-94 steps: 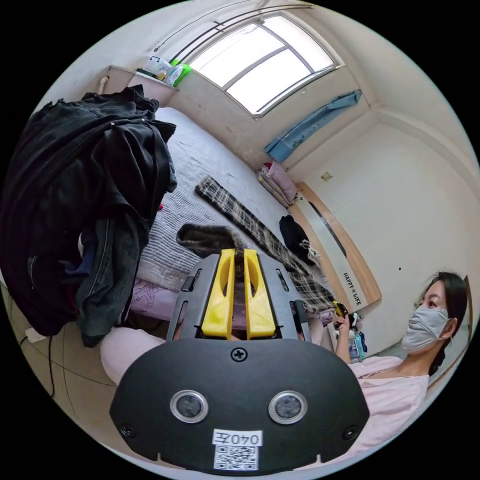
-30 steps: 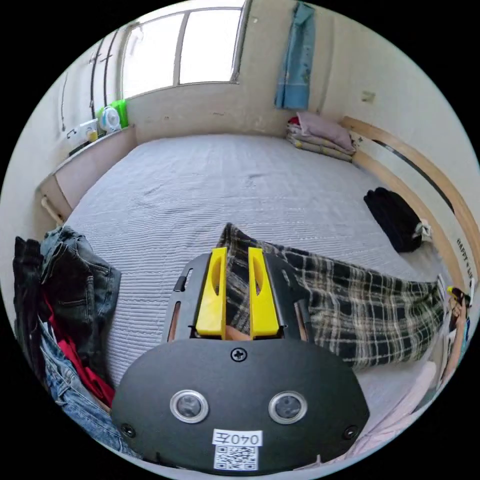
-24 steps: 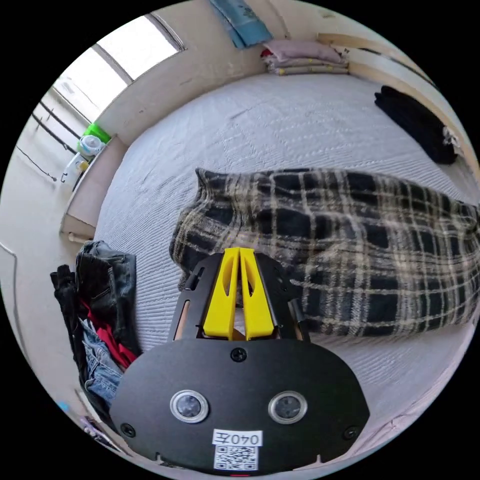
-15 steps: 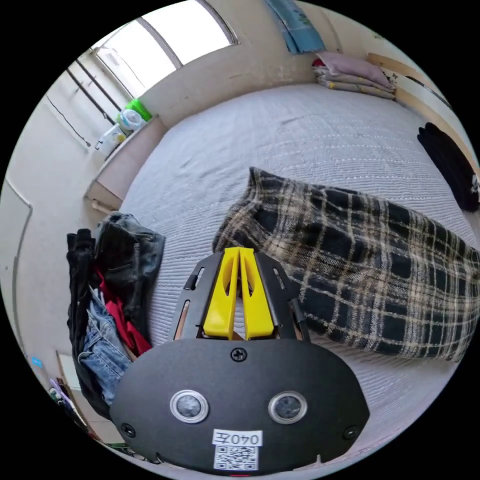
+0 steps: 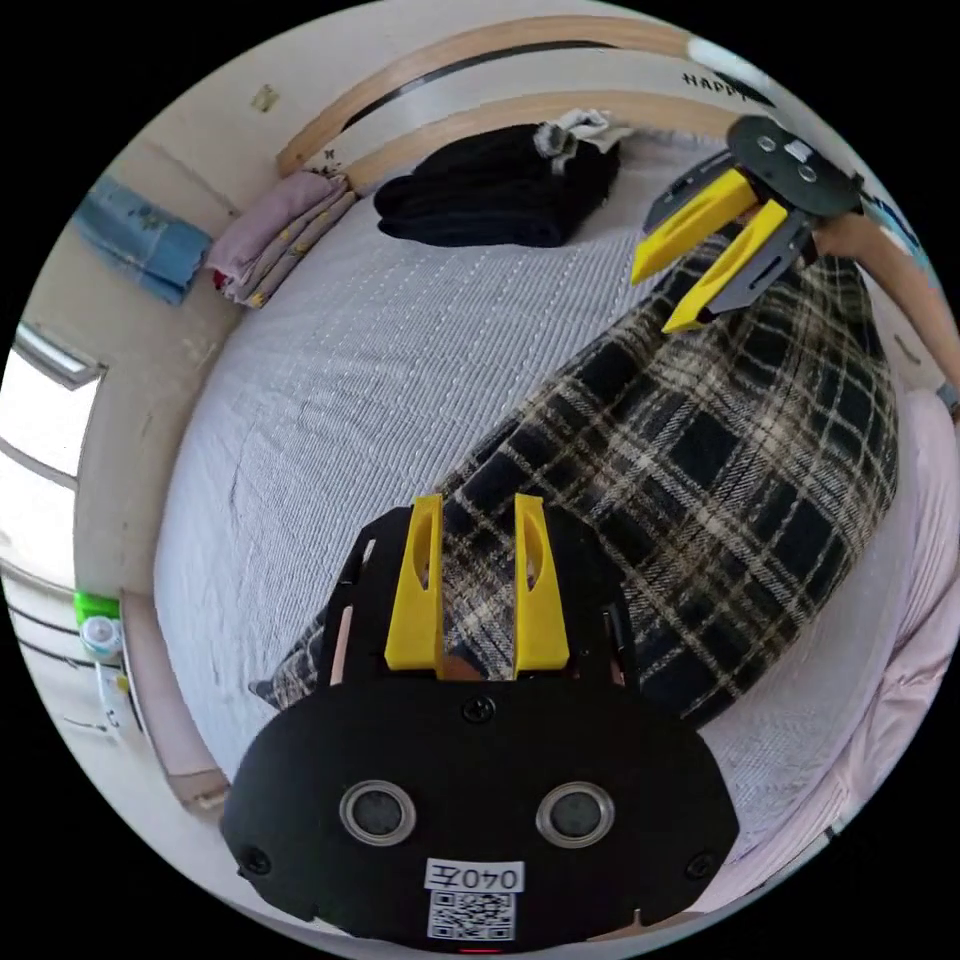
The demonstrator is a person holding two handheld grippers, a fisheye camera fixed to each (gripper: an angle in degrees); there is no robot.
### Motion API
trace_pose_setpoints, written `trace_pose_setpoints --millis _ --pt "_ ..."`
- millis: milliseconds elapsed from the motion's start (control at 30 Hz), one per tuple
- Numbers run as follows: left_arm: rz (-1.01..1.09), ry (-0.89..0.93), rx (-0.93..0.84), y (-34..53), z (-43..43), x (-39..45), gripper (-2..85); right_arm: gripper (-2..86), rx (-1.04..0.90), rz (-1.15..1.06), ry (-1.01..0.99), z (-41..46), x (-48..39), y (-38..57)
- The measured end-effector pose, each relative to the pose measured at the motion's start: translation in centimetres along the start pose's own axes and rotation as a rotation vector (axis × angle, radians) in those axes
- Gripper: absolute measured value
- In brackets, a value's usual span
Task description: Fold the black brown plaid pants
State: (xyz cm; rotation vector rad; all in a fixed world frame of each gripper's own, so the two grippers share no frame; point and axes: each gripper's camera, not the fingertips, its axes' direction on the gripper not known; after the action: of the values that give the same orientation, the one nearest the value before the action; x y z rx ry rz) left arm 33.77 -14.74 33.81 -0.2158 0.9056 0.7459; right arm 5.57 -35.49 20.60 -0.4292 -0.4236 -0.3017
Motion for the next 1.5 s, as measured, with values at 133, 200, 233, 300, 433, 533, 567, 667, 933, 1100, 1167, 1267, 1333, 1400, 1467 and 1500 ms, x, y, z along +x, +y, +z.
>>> trace_pose_setpoints --millis 133,200,233,300,433,533,567,667,933,1100,1167,1267,1333,1400,1467,1500 --pt "0.054 -0.001 -0.071 -1.4 2.5 1.0 7.1 8.3 -0.063 -0.03 -0.012 2.9 -0.5 -1.6" --pt "0.071 0.054 -0.096 -1.4 3.8 1.3 2.5 4.1 -0.095 -0.056 -0.041 3.9 -0.7 -1.6" --pt "0.063 0.024 -0.082 -1.3 3.6 1.4 1.5 0.6 -0.069 -0.08 -0.029 3.9 -1.0 -1.2" --pt "0.073 -0.028 -0.007 -0.7 1.7 1.6 -0.3 -0.3 -0.021 -0.098 0.003 3.0 -1.3 -0.7" --pt "-0.002 -0.053 0.059 -0.5 0.5 -0.6 -0.8 -0.6 0.107 -0.011 0.022 0.3 0.5 -0.5" --pt "-0.099 0.008 -0.036 -1.9 4.3 -1.6 -1.1 0.4 -0.029 0.05 -0.003 4.0 1.6 -1.8" --pt "-0.154 0.033 -0.095 -2.0 6.1 -1.7 -1.0 2.9 -0.115 0.063 -0.033 6.1 1.3 -2.0" --pt "-0.272 -0.031 0.039 0.8 3.1 -1.8 -0.7 7.2 -0.085 0.089 0.09 4.8 0.0 -1.3" --pt "-0.467 -0.295 -0.089 18.2 -2.3 -6.9 -1.0 -0.5 0.131 -0.004 0.152 -1.9 -8.2 -1.8" --pt "-0.72 -0.259 -0.397 32.7 2.5 -13.6 -0.9 -0.9 -0.054 -0.059 0.232 5.2 -14.1 -5.4" --pt "-0.921 -0.153 -0.237 37.3 -0.7 -15.8 -0.9 -1.0 -0.177 -0.129 0.3 9.1 -15.9 -5.2" --pt "-1.022 -0.231 -0.1 41.6 -6.2 -17.3 -0.9 -1.0 -0.212 -0.194 0.404 9.4 -18.0 -4.6" --pt "-1.023 -0.295 -0.07 43.0 -8.0 -17.8 -0.9 -1.0 -0.218 -0.188 0.419 9.5 -18.4 -4.2" --pt "-0.98 -0.19 -0.072 44.2 -6.3 -18.7 -0.9 -1.0 -0.218 -0.153 0.408 9.5 -18.3 -3.9" --pt "-0.952 -0.081 -0.282 45.5 -1.6 -19.6 -0.9 -1.0 -0.2 -0.081 0.379 8.3 -17.5 -3.2" --pt "-0.972 -0.091 -0.233 46.9 -1.9 -20.0 -0.9 -1.0 -0.176 -0.058 0.388 7.5 -17.2 -2.8"
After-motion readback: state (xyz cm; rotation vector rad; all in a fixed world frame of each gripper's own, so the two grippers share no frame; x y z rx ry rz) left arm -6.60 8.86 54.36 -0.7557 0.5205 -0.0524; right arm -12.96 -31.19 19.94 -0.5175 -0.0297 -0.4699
